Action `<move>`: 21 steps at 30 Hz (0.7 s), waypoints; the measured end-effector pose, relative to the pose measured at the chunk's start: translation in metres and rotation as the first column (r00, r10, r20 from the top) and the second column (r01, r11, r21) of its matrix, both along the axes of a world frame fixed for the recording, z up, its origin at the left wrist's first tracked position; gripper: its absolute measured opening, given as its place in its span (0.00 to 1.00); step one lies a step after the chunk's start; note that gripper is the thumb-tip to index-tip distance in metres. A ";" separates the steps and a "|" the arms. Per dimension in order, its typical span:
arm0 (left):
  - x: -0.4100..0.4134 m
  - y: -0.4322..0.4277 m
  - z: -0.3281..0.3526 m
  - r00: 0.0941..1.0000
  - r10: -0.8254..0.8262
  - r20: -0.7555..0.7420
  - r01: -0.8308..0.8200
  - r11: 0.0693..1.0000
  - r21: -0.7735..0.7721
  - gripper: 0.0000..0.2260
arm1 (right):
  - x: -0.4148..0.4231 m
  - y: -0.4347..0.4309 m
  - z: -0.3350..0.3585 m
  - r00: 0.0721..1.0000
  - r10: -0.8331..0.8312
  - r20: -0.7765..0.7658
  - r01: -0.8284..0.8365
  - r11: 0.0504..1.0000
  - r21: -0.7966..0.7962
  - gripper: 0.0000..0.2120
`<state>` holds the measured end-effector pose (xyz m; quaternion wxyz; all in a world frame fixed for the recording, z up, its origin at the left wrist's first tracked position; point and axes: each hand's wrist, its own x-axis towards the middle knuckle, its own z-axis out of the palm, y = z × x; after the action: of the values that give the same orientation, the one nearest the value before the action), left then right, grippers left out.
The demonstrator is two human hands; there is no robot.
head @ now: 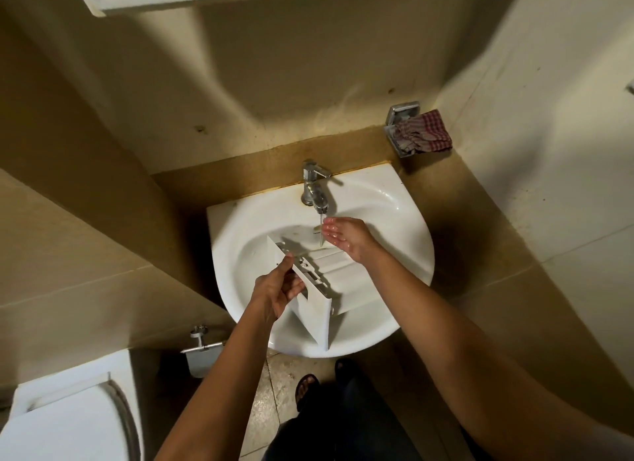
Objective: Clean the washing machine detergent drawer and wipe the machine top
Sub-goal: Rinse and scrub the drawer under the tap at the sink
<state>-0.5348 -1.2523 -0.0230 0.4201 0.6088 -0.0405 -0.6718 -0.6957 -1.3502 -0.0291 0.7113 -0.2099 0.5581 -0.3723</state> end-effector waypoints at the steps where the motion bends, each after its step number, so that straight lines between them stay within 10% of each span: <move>1: 0.000 0.000 0.001 1.000 -0.003 -0.001 0.003 1.000 0.000 0.14 | 0.007 -0.006 -0.002 0.990 -0.083 0.114 0.072 0.993 0.097 0.06; 8: 0.002 -0.001 -0.002 1.000 -0.015 -0.011 0.015 1.000 0.014 0.14 | 0.028 -0.028 -0.019 0.865 -0.373 0.335 0.242 0.896 0.374 0.10; 21: 0.004 -0.003 -0.008 0.999 -0.024 -0.021 0.024 1.000 0.009 0.16 | 0.024 -0.025 -0.016 0.789 -0.323 0.523 0.092 0.904 0.418 0.08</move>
<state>-0.5313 -1.2549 -0.0305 0.4095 0.6031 -0.0402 -0.6833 -0.6715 -1.3756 -0.0455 0.8274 0.1159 0.3938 -0.3834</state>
